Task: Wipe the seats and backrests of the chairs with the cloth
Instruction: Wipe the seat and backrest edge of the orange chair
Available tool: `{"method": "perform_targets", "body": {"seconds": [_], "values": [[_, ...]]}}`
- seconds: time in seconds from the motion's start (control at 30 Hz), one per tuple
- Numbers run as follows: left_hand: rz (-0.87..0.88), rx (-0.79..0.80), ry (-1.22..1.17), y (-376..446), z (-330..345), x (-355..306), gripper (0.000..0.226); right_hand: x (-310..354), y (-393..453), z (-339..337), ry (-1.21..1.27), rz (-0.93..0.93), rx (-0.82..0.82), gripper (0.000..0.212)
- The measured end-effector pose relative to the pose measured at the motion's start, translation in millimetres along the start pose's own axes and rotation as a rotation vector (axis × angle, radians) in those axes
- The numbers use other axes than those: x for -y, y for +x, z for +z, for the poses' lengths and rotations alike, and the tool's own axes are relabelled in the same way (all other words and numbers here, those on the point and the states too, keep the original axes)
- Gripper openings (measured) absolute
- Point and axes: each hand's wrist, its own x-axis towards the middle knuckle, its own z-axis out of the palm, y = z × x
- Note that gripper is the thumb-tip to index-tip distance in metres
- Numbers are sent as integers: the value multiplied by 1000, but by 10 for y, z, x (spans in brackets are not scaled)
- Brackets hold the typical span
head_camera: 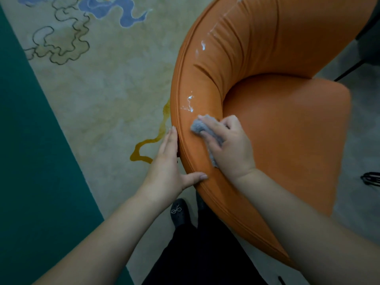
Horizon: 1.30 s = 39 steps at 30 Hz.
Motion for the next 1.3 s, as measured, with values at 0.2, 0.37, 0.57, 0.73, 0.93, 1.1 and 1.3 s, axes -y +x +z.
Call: {"method": "perform_targets", "body": {"seconds": [0.2, 0.37, 0.57, 0.73, 0.93, 1.1, 1.3], "values": [[-47, -37, -70, 27, 59, -28, 128, -132, 65, -52, 238, 246, -106, 35], [-52, -85, -34, 91, 100, -5, 128, -120, 208, 80, 202, 130, -12, 38], [-85, -202, -23, 207, 181, -35, 124, -331, 287, -56, 299, 274, -138, 34], [-150, -270, 73, 425, 74, -65, 114, 81, 813, 124, 152, -243, 78, 37], [-176, -231, 64, 471, 11, -84, 114, -131, 781, 76, 205, -254, 104, 36], [-190, -207, -16, 473, 30, -86, 119, -62, 805, 78, 64, -295, 92, 30], [-191, -224, -12, 468, 33, -120, 119, 22, 1171, 139, 118, -171, 97, 31]]}}
